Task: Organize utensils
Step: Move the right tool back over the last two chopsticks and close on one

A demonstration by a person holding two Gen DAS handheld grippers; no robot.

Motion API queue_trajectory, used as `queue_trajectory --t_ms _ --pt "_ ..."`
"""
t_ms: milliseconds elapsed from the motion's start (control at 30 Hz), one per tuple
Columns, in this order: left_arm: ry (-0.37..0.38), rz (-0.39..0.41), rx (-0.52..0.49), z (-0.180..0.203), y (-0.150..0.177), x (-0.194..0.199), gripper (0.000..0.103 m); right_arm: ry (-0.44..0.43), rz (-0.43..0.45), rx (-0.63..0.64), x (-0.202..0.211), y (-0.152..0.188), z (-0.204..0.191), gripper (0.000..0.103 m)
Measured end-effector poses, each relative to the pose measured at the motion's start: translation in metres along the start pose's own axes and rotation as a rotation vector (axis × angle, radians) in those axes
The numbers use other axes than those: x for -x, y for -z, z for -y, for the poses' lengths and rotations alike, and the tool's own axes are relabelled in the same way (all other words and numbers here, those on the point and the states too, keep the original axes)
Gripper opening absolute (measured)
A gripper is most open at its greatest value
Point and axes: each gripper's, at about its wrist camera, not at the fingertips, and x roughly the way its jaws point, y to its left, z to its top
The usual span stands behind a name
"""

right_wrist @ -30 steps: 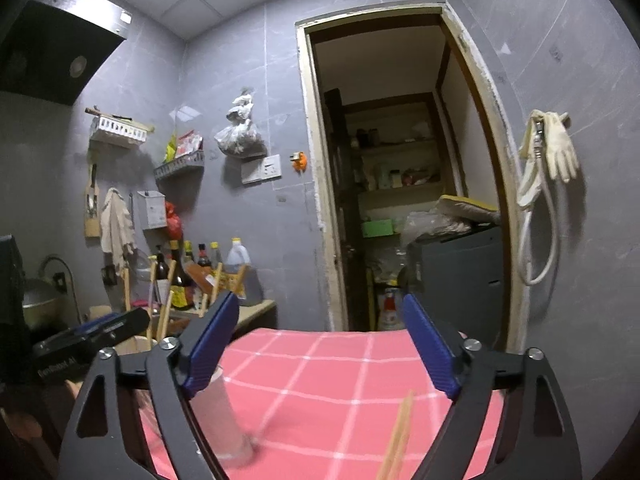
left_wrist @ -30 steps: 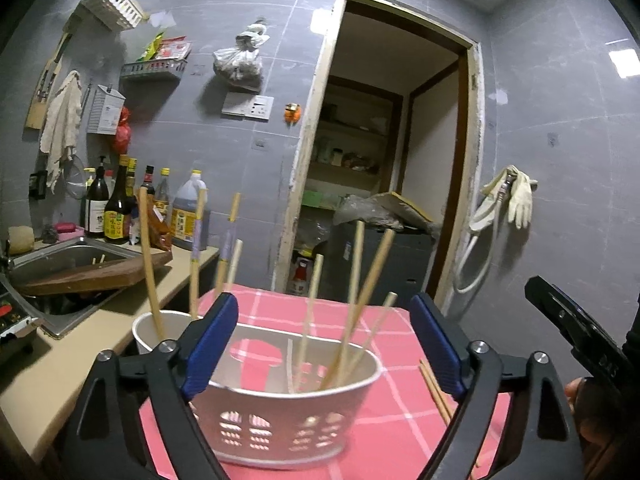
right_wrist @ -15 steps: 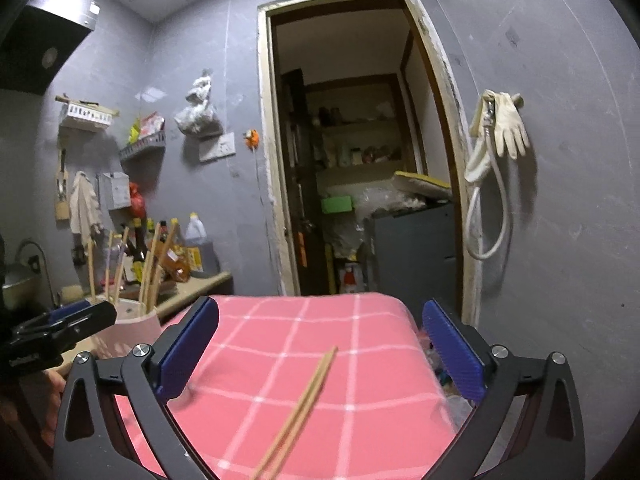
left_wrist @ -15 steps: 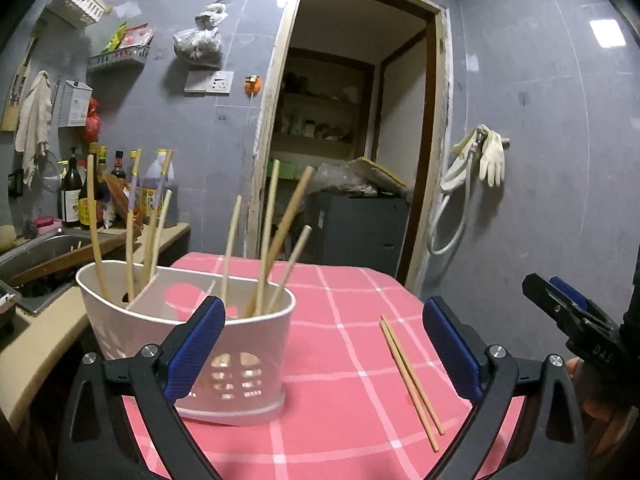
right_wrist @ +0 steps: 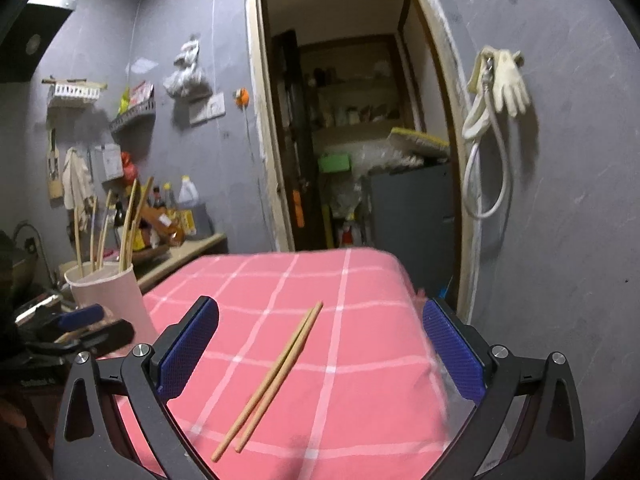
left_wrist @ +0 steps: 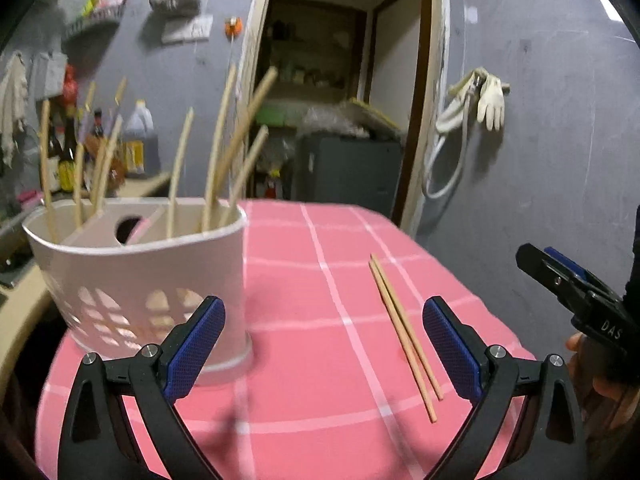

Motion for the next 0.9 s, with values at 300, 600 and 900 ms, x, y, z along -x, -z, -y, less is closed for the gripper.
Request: queue_trajectory --t_ms 300,600,900 --pt "0.007 -0.091 -0.016 0.01 0.002 -0.025 0.096 -0.013 -0.183 0.01 -0.036 0.002 0.007 0.082" --pt "0.0 -0.157 0.008 0.006 0.002 -0.043 0.096 -0.049 -0.439 0.058 -0.086 0.016 0.0 0.055" --pt "0.006 -0.183 0.035 -0.001 0.004 -0.044 0.096 -0.076 -0.579 0.099 -0.123 0.027 -0.004 0.051"
